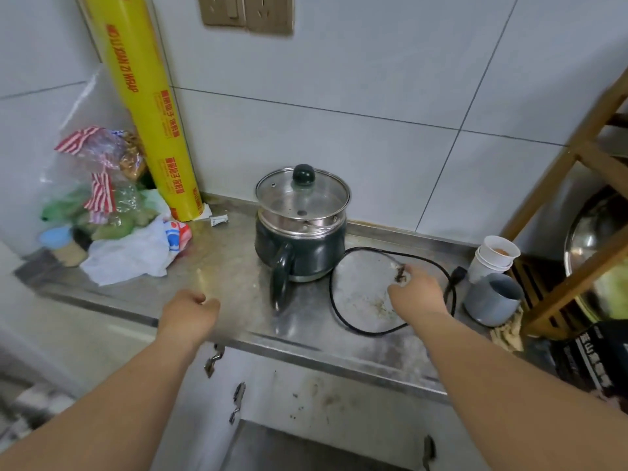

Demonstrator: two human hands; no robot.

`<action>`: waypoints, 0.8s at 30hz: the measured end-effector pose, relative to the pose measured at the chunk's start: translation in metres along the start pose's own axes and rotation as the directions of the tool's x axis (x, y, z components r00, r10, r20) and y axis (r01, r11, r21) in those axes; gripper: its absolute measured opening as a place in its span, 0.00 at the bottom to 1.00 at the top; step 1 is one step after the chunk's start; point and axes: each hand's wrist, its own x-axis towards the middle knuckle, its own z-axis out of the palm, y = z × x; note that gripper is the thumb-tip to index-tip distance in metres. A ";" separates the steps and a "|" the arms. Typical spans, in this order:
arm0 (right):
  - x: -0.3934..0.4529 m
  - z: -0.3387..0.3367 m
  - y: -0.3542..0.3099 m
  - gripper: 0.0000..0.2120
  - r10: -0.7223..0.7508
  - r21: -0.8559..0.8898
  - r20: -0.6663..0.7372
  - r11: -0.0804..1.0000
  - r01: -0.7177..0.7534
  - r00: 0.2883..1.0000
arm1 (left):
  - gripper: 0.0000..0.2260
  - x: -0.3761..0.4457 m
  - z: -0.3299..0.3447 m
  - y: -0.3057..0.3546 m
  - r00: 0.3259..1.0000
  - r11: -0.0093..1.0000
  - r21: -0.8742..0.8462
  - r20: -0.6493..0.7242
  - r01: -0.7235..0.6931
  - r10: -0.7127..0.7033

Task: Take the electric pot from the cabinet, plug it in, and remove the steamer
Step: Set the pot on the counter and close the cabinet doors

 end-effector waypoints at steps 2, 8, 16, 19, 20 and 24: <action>-0.019 0.011 -0.006 0.27 0.010 -0.010 0.000 1.000 -0.010 1.000 | 0.11 -0.001 -0.017 -0.023 0.999 0.993 0.115 0.050 0.005 -0.011; -0.097 0.069 -0.024 0.23 0.052 -0.049 -0.052 0.997 -0.054 0.997 | 0.19 -0.006 -0.046 -0.102 0.895 0.894 0.443 0.367 0.070 -0.252; -0.165 0.095 -0.002 0.17 0.092 -0.075 0.209 0.994 -0.077 0.974 | 0.15 -0.026 -0.041 -0.115 0.841 0.865 0.487 0.513 -0.121 -0.171; -0.185 0.107 0.005 0.16 0.145 -0.071 0.344 0.989 -0.129 0.928 | 0.15 -0.033 -0.028 -0.115 0.830 0.914 0.400 0.530 -0.063 -0.174; -0.192 0.114 0.008 0.16 0.143 -0.086 0.417 0.989 -0.118 0.898 | 0.14 -0.038 -0.023 -0.115 0.819 0.943 0.333 0.546 -0.016 -0.179; -0.214 0.140 0.008 0.19 0.116 -0.088 0.633 0.993 -0.078 0.766 | 0.08 -0.058 -0.001 -0.107 0.756 0.972 0.095 0.614 0.214 -0.226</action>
